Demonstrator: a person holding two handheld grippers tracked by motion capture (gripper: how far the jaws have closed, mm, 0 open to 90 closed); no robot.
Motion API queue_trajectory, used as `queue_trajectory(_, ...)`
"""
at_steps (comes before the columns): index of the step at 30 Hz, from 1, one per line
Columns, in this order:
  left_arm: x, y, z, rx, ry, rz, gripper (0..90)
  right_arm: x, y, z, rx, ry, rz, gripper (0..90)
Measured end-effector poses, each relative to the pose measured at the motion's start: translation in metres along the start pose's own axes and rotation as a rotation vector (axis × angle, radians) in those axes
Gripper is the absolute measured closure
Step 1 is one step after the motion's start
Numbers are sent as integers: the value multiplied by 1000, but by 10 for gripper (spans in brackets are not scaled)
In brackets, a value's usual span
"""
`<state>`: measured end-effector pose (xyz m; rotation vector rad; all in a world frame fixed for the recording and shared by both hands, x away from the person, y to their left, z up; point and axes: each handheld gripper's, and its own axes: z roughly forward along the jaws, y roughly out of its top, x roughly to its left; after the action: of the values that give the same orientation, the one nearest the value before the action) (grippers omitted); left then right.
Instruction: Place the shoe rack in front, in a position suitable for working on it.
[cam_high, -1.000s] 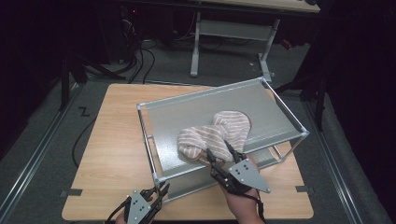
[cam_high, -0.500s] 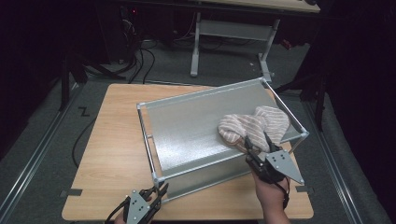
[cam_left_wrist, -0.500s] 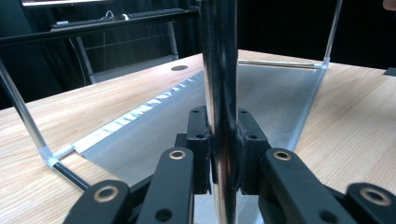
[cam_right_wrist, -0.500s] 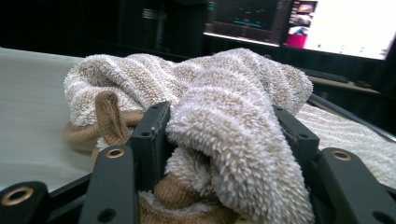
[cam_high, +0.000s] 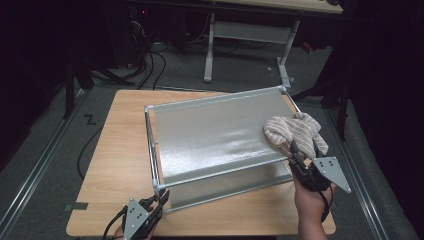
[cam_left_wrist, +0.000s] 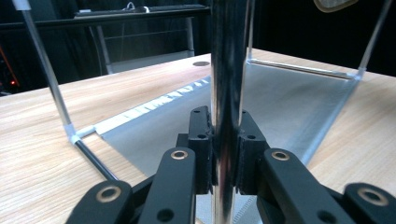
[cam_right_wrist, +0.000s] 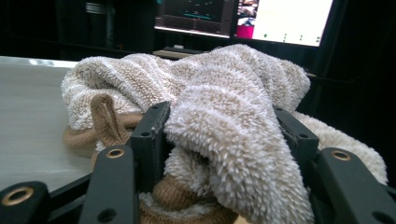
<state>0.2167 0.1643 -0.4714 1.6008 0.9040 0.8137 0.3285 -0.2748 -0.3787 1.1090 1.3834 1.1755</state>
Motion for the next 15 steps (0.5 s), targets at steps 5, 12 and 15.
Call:
queue_trajectory(5,0,0,0,0,3,1,800,-3,0,0,2,-10,7,452)
queue_trajectory(12,1,0,0,-3,0,3,799,-3,0,0,5,-10,7,452)
queue_trajectory(15,0,0,0,-2,1,4,799,-4,0,0,10,-13,7,451)
